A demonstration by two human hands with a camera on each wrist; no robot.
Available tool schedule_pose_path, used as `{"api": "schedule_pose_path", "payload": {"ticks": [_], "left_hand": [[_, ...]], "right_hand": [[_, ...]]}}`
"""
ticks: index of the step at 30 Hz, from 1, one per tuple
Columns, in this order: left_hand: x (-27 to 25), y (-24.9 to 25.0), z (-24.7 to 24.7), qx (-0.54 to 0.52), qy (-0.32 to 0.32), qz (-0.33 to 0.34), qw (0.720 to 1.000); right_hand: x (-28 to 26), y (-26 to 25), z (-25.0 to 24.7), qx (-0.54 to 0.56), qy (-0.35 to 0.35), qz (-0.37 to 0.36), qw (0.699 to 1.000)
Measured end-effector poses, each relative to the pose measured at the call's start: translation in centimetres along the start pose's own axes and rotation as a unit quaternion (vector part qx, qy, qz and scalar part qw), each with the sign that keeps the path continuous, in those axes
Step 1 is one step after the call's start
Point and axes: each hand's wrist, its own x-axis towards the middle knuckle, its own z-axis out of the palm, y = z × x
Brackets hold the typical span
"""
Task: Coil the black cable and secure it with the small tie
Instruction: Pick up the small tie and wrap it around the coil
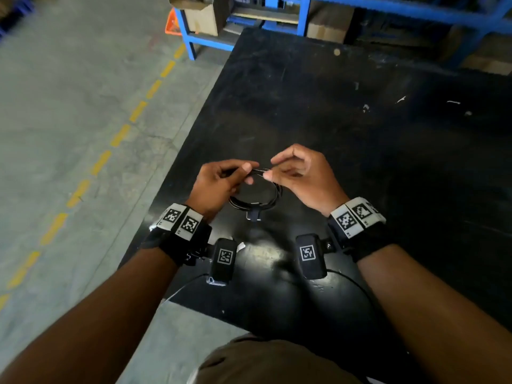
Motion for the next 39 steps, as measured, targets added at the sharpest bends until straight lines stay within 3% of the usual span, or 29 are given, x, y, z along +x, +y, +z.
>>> {"api": "schedule_pose_path", "payload": {"ticks": [2,4,8,10,13,17,23,28,33,39], "left_hand": [[-0.9,-1.2,-1.9,-0.008,0.069,-0.009,0.998],[-1.9,-2.4,-4.0,-0.012,0.123,-0.021,0.992],[-4.5,-4.5,-7.5,-0.015,0.199,-0.036,0.979],[-5.9,-5.4,-8.7,-0.019,0.231,-0.049,0.972],[-7.9,-6.2,-9.7,-0.008,0.255,-0.073,0.964],[-9.5,-6.7,-10.0,-0.018,0.274,-0.089,0.957],[-10.4,-7.5,-9.5,-0.015,0.277,-0.106,0.955],[-10.1,-7.7,-8.4,-0.031,0.251,-0.11,0.961],[-8.0,-6.6,-6.1,-0.025,0.215,-0.093,0.972],[-4.2,-3.0,-1.4,-0.049,0.182,-0.047,0.981]], "right_hand": [[-0.1,1.6,1.2,0.012,0.011,0.03,0.999],[-0.7,4.0,2.7,-0.049,0.002,0.044,0.998],[-3.4,9.4,6.7,-0.256,-0.111,0.053,0.959],[-4.4,11.6,9.0,-0.288,-0.159,0.069,0.942],[-5.0,13.7,12.1,-0.332,-0.193,0.059,0.921],[-4.6,14.4,15.3,-0.373,-0.139,0.042,0.917],[-3.5,14.8,17.6,-0.48,-0.146,0.036,0.865],[-3.7,14.5,14.9,-0.402,-0.114,0.025,0.908],[-4.5,12.0,9.1,-0.239,-0.008,0.035,0.97],[-6.2,5.9,3.0,-0.004,0.037,-0.003,0.999]]}}
